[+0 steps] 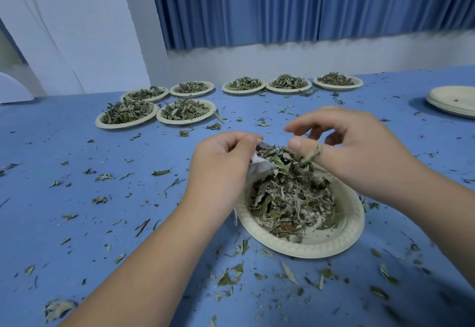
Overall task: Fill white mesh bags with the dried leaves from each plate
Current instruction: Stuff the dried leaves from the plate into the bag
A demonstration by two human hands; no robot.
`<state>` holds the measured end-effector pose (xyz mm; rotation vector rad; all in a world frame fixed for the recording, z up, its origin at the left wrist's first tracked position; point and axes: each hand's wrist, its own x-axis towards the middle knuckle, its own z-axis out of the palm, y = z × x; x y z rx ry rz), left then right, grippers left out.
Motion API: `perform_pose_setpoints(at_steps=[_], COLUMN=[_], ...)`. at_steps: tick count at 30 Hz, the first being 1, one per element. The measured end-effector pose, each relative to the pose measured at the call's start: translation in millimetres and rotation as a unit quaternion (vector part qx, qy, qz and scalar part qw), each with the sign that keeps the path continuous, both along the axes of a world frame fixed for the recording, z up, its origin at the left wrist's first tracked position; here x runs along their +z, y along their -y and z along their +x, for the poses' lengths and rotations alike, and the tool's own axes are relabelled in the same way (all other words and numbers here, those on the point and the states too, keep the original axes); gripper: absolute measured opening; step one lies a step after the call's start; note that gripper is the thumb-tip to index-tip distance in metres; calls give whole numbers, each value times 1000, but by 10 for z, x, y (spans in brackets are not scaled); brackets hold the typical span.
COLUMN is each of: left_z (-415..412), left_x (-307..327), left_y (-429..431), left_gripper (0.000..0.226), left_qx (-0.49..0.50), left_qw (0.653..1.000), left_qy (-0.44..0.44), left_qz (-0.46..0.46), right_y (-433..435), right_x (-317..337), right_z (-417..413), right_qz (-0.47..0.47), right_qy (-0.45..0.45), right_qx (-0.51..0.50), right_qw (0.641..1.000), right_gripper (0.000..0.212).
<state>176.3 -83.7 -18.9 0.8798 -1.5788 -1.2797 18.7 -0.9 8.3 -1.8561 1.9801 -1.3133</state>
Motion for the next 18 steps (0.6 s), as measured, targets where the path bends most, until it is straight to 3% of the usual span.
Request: perform_pose_setpoints(at_steps=[2,4,10,18], left_z=[0,-10,-16,-8], left_x=[-3,-4,-9,-2], left_y=[11,5,-13,-18], left_gripper=[24,23,22,21], left_qx=[7,8,-2,-6], left_qw=[1000,1000,999,999], left_qy=[-7,-11,-30,-32], left_qz=[6,9,21,10], right_y=[-40,-38,76,69], right_x=[-47,-118,-209,-248], right_z=[-2,43,87,88], right_qz=[43,94,69,1], right_qy=[-22,-35,-36,124], right_qx=[3,17,-21,15], right_qw=[999,995,997,992], right_gripper=[57,72,49,27])
